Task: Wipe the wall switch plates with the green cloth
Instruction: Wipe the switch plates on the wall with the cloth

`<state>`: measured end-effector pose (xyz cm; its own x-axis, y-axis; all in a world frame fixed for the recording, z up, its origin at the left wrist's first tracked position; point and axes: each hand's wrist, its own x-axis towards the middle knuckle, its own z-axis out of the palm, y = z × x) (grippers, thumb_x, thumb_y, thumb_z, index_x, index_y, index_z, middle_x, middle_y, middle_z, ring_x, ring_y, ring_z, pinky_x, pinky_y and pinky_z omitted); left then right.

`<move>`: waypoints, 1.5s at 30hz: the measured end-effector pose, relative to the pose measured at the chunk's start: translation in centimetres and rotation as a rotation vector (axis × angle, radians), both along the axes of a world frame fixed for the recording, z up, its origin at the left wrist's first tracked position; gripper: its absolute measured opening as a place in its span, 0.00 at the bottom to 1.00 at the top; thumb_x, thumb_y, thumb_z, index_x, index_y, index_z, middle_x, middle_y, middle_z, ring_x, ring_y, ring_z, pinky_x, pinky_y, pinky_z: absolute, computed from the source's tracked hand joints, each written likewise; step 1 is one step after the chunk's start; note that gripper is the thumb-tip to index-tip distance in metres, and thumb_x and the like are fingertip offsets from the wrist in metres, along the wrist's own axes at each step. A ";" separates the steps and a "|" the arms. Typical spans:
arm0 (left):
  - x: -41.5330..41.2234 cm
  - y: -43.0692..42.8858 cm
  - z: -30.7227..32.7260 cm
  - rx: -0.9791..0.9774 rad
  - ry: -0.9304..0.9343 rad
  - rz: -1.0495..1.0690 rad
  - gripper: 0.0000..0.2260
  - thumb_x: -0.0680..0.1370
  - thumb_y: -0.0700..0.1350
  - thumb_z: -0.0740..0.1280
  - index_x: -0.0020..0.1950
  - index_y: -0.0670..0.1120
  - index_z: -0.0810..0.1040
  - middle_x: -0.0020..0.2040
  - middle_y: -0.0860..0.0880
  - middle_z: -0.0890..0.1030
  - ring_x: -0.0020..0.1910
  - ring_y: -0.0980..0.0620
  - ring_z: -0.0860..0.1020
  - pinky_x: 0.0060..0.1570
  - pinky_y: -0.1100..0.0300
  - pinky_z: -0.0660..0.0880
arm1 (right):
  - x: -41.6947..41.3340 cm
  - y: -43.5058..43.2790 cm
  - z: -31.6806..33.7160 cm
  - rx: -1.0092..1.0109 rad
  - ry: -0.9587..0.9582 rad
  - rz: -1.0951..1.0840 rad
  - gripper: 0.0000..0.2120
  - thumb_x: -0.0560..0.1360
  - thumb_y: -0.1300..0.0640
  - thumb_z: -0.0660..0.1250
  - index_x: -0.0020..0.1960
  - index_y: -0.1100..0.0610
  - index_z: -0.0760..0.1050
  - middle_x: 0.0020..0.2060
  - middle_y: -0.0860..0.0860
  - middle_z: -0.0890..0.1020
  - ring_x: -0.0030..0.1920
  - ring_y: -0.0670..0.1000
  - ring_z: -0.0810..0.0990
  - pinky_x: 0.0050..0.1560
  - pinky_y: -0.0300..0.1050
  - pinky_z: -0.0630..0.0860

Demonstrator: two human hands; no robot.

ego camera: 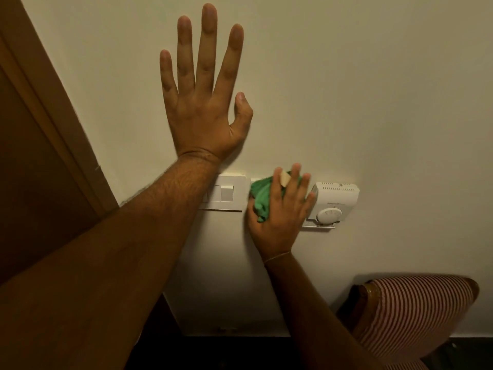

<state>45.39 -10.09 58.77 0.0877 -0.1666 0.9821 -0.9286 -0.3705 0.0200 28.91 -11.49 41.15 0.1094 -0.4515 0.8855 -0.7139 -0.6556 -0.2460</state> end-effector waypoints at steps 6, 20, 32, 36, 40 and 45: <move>0.0 -0.2 0.0 -0.013 -0.004 0.014 0.42 0.81 0.58 0.67 0.89 0.55 0.47 0.87 0.39 0.63 0.86 0.34 0.60 0.85 0.32 0.54 | -0.4 1.1 -5.2 0.061 0.139 0.009 0.38 0.77 0.44 0.65 0.83 0.56 0.60 0.88 0.50 0.37 0.87 0.55 0.35 0.85 0.61 0.44; 0.0 -0.3 0.0 -0.034 0.004 0.075 0.37 0.81 0.58 0.67 0.89 0.51 0.62 0.86 0.38 0.67 0.84 0.33 0.62 0.84 0.31 0.56 | 2.1 0.9 -1.8 -0.047 -0.051 -0.101 0.45 0.82 0.30 0.65 0.89 0.45 0.47 0.89 0.50 0.45 0.88 0.57 0.46 0.86 0.63 0.46; -0.3 -0.1 -0.1 -0.033 0.011 0.031 0.35 0.82 0.56 0.67 0.89 0.49 0.63 0.85 0.36 0.67 0.84 0.30 0.64 0.84 0.30 0.56 | 0.6 -0.9 -6.9 -0.255 0.329 0.038 0.38 0.84 0.35 0.62 0.89 0.44 0.53 0.89 0.51 0.49 0.88 0.57 0.47 0.86 0.61 0.42; -0.3 0.3 0.2 -0.014 0.031 0.021 0.34 0.83 0.55 0.65 0.89 0.48 0.65 0.85 0.35 0.67 0.84 0.28 0.64 0.83 0.29 0.57 | 1.3 -0.8 -5.1 -0.300 0.340 0.051 0.41 0.83 0.37 0.65 0.89 0.45 0.50 0.89 0.51 0.50 0.88 0.56 0.49 0.86 0.59 0.42; -0.5 0.5 0.3 -0.002 0.031 0.025 0.34 0.83 0.55 0.65 0.88 0.47 0.66 0.85 0.34 0.67 0.84 0.27 0.65 0.83 0.29 0.57 | 1.6 -0.2 -3.2 -0.215 0.218 0.038 0.44 0.82 0.39 0.67 0.89 0.46 0.47 0.89 0.52 0.47 0.89 0.57 0.46 0.86 0.61 0.40; -0.4 0.3 0.3 -0.007 0.033 0.041 0.34 0.83 0.56 0.66 0.88 0.48 0.66 0.85 0.35 0.68 0.83 0.28 0.66 0.83 0.29 0.58 | 0.7 -1.0 -2.1 -0.052 0.052 -0.003 0.40 0.85 0.38 0.60 0.89 0.46 0.44 0.89 0.52 0.43 0.88 0.59 0.42 0.86 0.63 0.39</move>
<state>45.03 -9.82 59.05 0.1265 -0.1557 0.9797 -0.9116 -0.4076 0.0529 29.57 -12.48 39.06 0.1547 -0.4056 0.9008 -0.7270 -0.6641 -0.1742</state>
